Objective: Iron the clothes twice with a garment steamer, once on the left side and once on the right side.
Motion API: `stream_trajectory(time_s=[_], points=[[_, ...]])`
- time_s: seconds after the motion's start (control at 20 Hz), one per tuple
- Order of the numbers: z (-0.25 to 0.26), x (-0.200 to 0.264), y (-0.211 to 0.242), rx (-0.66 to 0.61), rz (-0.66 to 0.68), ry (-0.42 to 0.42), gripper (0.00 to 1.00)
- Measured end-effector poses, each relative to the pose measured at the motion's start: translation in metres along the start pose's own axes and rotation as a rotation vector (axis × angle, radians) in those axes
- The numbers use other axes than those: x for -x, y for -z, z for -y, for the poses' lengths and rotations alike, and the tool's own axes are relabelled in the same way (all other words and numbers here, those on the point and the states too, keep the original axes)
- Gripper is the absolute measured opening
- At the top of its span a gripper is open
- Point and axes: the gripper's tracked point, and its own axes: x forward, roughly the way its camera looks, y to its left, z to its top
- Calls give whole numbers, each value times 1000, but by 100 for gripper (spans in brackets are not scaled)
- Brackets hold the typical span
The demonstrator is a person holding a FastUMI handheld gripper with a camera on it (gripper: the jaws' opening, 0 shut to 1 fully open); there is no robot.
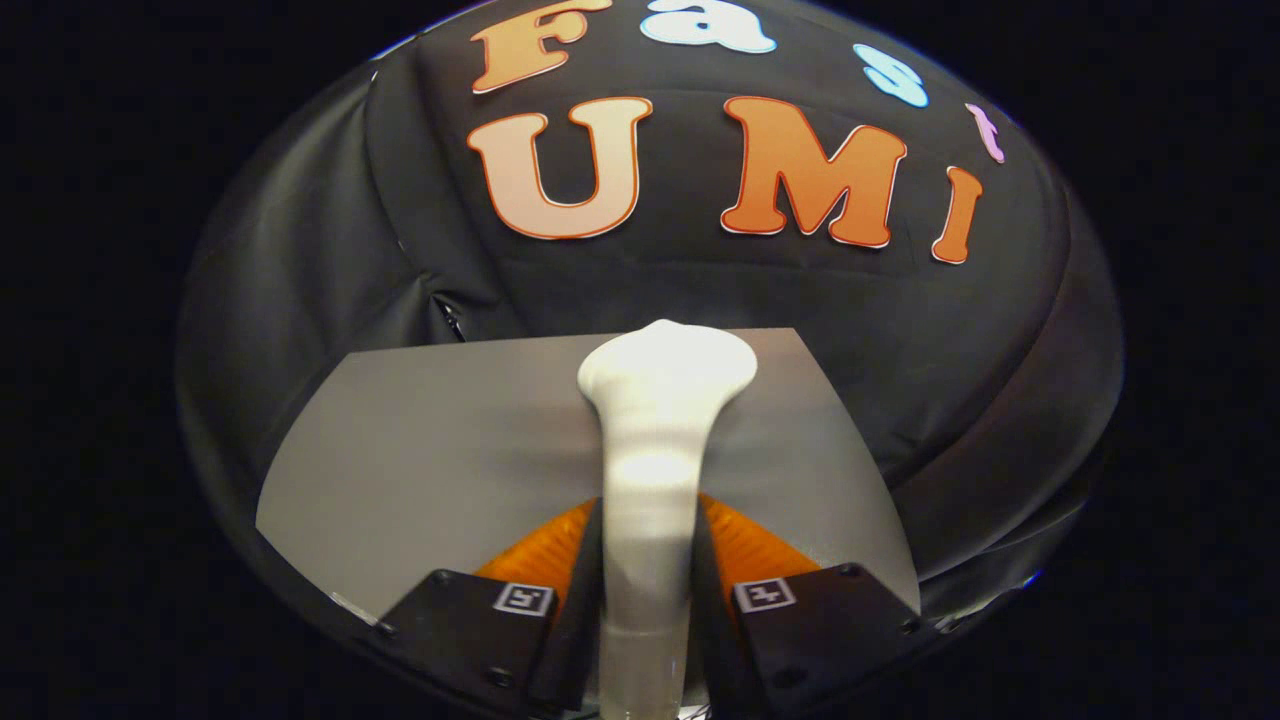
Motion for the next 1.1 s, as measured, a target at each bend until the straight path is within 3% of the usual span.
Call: stream_trajectory(time_s=[0.05, 0.25, 0.7, 1.1], points=[[-1, -3, 0, 12, 1, 1, 51], [0, 7, -8, 1, 61, -14, 38], [-24, 87, -12, 111, 305, -148, 37], [-36, 228, -7, 158, 582, -283, 37]])
